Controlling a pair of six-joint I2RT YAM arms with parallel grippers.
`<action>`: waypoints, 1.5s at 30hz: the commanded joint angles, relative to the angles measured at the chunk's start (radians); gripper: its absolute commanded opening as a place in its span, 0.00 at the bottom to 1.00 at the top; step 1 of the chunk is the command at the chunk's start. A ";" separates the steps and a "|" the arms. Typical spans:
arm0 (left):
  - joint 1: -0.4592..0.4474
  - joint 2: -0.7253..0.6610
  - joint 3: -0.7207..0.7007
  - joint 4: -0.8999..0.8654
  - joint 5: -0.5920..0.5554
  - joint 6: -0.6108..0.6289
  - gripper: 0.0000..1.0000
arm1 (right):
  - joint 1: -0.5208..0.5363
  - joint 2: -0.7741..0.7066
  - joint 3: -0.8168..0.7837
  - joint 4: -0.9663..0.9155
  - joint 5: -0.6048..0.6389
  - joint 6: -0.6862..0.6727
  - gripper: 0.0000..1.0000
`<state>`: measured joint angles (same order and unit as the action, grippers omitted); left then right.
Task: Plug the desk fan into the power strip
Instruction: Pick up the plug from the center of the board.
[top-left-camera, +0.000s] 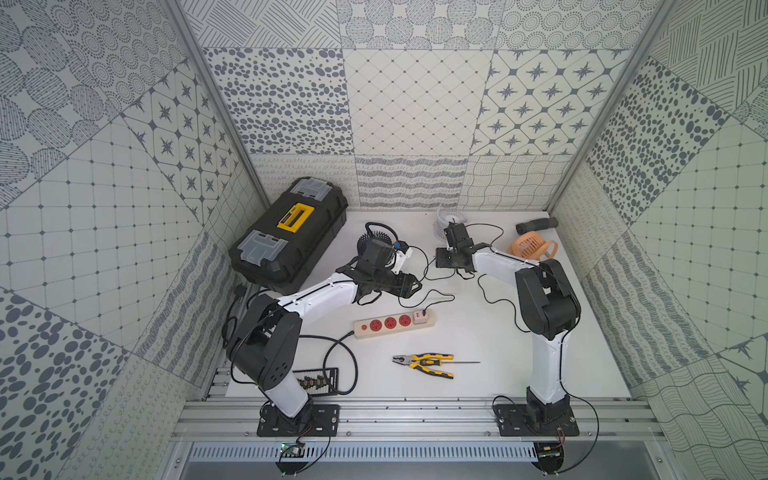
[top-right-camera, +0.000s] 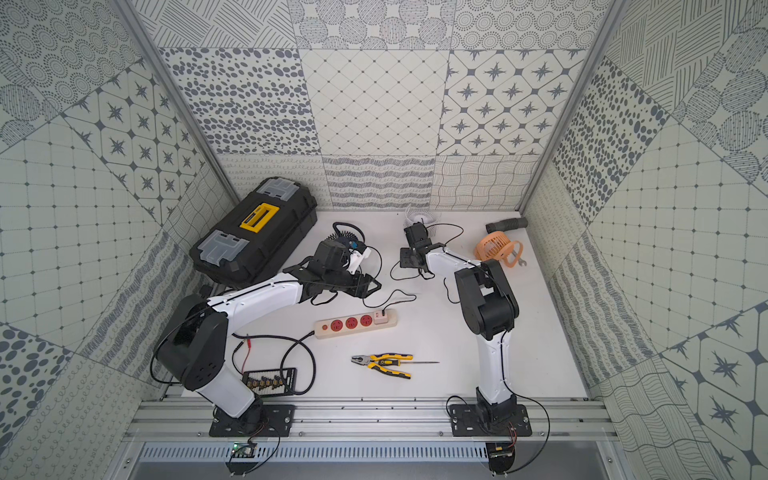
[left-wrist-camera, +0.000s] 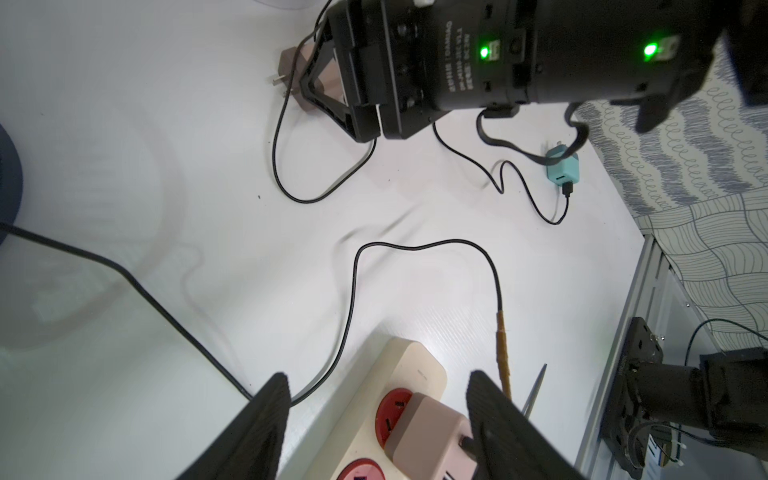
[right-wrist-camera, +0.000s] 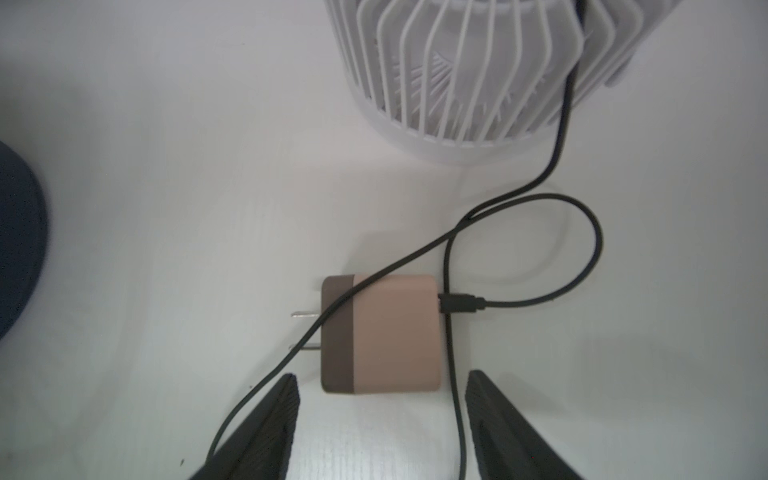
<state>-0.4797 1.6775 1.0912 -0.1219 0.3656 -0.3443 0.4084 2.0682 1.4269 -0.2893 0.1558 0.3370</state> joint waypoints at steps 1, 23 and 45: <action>0.004 -0.019 -0.005 0.031 -0.016 0.016 0.70 | 0.000 0.034 0.033 -0.004 0.039 -0.014 0.65; 0.007 -0.071 -0.054 0.048 -0.033 -0.035 0.70 | 0.003 -0.005 0.013 0.009 0.051 -0.060 0.42; 0.007 -0.253 -0.142 0.013 0.212 -0.208 0.71 | 0.201 -0.852 -0.693 0.078 -0.026 -0.001 0.40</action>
<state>-0.4797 1.4509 0.9512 -0.1032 0.4698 -0.5056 0.5541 1.2842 0.7650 -0.2478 0.1440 0.3157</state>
